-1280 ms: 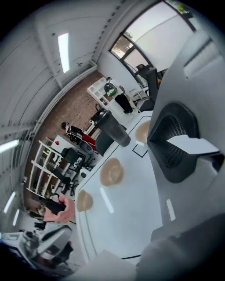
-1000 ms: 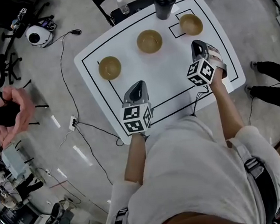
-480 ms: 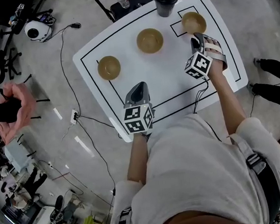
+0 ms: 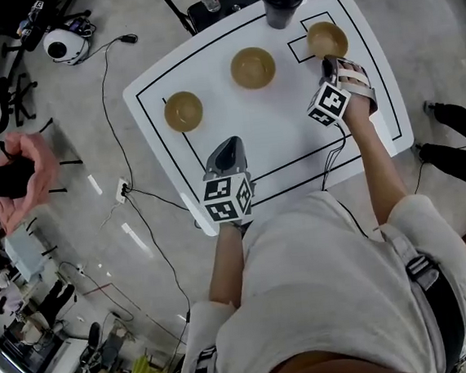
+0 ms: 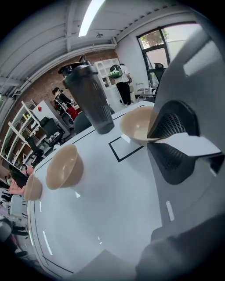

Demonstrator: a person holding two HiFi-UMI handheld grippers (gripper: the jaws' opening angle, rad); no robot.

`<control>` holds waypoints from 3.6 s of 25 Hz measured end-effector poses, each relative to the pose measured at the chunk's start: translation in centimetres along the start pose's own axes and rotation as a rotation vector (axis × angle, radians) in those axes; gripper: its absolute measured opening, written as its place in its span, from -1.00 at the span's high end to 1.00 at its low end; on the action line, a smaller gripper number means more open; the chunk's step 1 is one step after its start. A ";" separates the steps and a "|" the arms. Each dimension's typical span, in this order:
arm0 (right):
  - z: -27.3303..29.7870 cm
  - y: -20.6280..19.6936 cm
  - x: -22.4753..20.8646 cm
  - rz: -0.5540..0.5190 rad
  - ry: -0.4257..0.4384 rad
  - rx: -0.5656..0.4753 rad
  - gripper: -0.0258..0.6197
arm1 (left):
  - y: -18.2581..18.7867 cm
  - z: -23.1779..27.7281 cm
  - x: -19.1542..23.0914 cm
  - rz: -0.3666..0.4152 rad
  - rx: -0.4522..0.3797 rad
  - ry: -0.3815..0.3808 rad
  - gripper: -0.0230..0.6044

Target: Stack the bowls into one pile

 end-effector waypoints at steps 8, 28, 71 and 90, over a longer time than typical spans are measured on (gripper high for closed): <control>-2.4 1.2 -0.5 0.023 -0.034 -0.049 0.85 | -0.7 -0.4 -0.5 0.023 0.004 -0.014 0.92; -9.3 7.2 0.0 -0.024 -0.076 -0.184 0.84 | -0.5 -5.0 0.6 -0.011 -0.111 0.021 0.92; -20.6 29.8 11.3 -0.233 0.059 -0.488 0.84 | -5.1 -15.0 13.5 -0.197 -0.176 0.164 0.92; -22.1 35.6 15.2 -0.310 0.158 -0.507 0.83 | -5.1 -14.2 19.1 -0.205 -0.135 0.090 0.92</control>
Point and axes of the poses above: the fingertips, and each gripper's own axes: z forward along the fingers, x to its left, y out of its top, the point moved 1 cm from there along -z, backward along the fingers, and after that the axes turned 4 degrees about -y, right-handed, at the moved point
